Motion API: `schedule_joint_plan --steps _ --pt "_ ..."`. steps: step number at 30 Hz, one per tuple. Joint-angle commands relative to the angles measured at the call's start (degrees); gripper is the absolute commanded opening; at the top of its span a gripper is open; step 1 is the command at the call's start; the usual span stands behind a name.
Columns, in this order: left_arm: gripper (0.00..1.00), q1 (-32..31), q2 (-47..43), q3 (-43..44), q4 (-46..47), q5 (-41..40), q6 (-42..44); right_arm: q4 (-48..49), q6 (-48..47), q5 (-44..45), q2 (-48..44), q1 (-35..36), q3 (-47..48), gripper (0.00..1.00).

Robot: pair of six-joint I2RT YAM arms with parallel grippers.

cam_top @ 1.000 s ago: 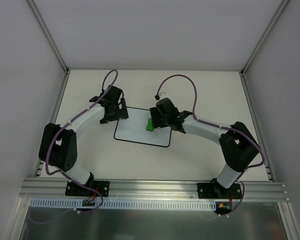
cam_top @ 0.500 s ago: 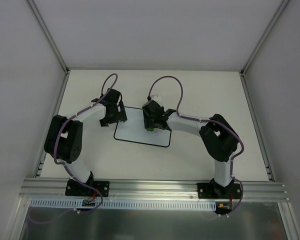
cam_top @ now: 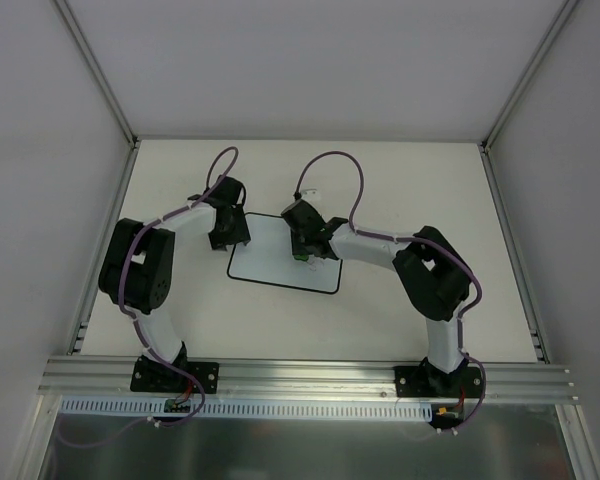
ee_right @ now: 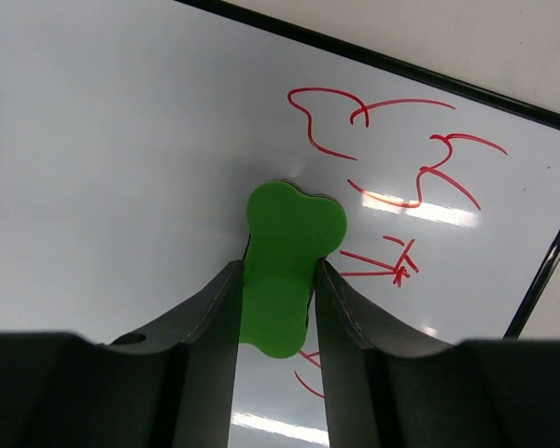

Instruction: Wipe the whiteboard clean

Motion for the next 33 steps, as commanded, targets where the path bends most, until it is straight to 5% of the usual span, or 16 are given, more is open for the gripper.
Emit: schedule_joint_plan --steps 1,8,11,17,28,33 --pt "0.50 0.2 0.8 -3.0 1.1 2.7 -1.2 -0.3 0.3 2.4 0.5 -0.3 1.2 0.30" --pt "0.09 -3.3 -1.8 -9.6 1.3 4.3 -4.2 -0.3 -3.2 3.1 -1.2 -1.6 -1.7 0.10" --pt "0.00 -5.8 -3.6 -12.7 1.2 3.5 -5.5 -0.6 -4.7 3.1 -2.0 -2.9 -2.4 0.04" --pt "0.00 -8.9 -6.6 -17.7 1.3 4.6 -8.0 -2.9 -6.5 3.9 -1.9 -5.9 -1.1 0.00" --pt "0.00 -11.1 -6.5 -19.2 1.2 3.8 -9.3 -4.7 -13.4 -9.0 6.7 -6.5 11.9 0.00" --pt "0.00 -11.1 -6.6 -20.1 1.2 4.2 -9.7 -7.7 -14.2 -6.6 9.4 -8.5 15.8 0.00"
